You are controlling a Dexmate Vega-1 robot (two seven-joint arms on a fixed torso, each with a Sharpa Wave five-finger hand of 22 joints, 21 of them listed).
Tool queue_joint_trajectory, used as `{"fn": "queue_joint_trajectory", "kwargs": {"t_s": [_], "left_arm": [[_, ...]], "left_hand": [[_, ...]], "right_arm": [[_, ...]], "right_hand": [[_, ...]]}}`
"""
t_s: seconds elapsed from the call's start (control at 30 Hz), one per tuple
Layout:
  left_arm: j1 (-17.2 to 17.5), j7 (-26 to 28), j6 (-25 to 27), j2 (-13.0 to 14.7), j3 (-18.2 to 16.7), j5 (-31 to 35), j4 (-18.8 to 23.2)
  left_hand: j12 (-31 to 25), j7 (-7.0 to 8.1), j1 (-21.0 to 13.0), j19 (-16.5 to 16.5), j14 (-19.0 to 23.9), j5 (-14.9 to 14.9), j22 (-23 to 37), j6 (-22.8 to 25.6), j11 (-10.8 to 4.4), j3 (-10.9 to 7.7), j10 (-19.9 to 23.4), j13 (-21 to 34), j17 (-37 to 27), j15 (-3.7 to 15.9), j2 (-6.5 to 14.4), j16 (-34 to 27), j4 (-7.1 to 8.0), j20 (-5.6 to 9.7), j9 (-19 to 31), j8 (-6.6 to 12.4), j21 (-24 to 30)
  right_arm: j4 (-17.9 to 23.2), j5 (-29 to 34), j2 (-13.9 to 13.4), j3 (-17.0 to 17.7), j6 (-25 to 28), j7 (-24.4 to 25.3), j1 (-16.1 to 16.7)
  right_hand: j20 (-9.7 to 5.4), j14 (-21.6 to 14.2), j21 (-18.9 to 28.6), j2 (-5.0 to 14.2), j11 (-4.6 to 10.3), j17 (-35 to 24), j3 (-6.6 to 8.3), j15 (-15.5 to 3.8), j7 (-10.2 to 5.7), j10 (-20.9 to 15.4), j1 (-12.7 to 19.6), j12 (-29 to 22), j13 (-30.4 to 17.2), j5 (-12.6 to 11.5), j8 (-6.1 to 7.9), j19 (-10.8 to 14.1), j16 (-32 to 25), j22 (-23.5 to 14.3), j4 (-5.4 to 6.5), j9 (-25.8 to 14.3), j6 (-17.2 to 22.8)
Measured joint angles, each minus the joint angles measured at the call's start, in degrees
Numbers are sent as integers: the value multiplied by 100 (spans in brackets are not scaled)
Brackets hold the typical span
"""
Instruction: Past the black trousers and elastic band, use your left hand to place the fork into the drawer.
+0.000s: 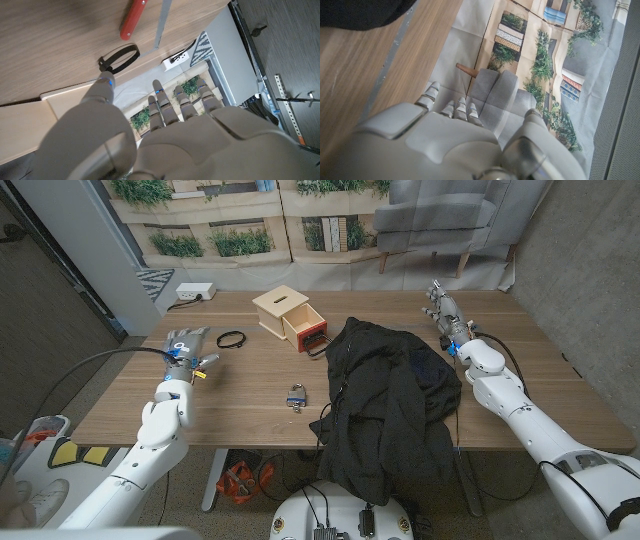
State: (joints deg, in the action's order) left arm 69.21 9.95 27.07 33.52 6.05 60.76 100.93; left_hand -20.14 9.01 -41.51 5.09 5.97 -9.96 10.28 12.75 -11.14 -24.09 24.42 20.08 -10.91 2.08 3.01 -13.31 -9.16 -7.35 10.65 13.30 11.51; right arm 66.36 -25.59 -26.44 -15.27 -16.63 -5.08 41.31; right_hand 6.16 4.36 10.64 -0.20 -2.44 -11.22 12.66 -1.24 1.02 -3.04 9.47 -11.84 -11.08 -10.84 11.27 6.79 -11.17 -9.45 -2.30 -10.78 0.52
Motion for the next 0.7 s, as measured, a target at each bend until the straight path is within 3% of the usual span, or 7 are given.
{"fn": "queue_joint_trajectory", "kwargs": {"t_s": [0.7], "left_arm": [[-31, -56, 220, -27, 38, 70, -163]], "left_hand": [[0, 9, -45, -1, 71, 0, 0, 113, -32, 48, 112, 28, 0, 11, -46, 0, 1, 0, 1, -1, 0]], "right_arm": [[74, 7, -57, 17, 47, 17, 26]], "right_hand": [[0, 0, 0, 2, 0, 0, -24, 0, -31, 0, -2, 0, 0, 0, 0, 0, 0, 0, -24, 0, 31]]}}
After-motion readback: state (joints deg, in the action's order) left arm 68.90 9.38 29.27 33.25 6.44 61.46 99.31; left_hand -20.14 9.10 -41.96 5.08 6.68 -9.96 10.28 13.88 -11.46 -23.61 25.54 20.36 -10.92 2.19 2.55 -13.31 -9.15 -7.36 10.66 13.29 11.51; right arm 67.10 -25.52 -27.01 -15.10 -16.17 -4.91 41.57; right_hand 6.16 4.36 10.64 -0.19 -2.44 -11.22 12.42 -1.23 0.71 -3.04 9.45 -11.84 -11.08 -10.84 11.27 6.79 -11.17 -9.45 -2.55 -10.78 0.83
